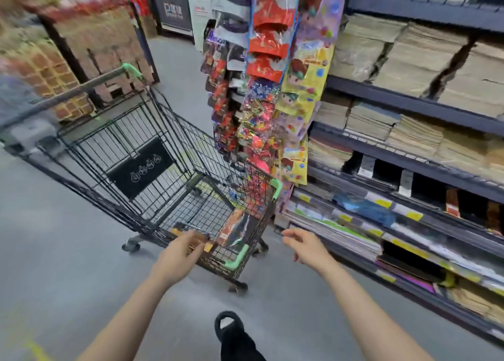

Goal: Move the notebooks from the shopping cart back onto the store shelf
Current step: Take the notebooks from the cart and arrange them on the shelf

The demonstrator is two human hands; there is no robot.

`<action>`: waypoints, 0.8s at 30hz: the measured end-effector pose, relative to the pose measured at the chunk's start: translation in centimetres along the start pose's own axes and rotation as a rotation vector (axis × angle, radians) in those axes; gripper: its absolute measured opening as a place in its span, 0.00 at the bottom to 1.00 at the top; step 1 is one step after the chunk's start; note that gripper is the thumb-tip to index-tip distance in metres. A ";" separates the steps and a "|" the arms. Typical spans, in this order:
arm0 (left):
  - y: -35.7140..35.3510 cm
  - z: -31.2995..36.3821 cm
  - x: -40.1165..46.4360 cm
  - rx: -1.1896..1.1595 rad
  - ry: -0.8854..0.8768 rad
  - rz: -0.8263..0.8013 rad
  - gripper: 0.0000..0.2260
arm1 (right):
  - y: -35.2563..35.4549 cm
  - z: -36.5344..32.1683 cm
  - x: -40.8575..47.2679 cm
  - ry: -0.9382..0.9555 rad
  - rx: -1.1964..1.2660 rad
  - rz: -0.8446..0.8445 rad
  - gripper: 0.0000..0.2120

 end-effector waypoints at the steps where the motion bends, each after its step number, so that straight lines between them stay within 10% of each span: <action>1: 0.4 -0.5 1.1 -0.005 -0.005 -0.009 0.03 | -0.6 -0.6 1.2 0.005 0.023 0.008 0.10; 24: 6.8 -18.0 24.5 0.111 -0.035 -0.394 0.11 | -17.2 -7.8 18.3 -0.310 0.160 -0.006 0.07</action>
Point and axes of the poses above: each hand's wrist, its own x-axis towards the middle knuckle, its own y-axis out of the back of the hand, z = x × y, the point moved 8 cm from there along x, towards the middle knuckle, and after that the axes turned 1 degree about -y, right-handed, at the moved point
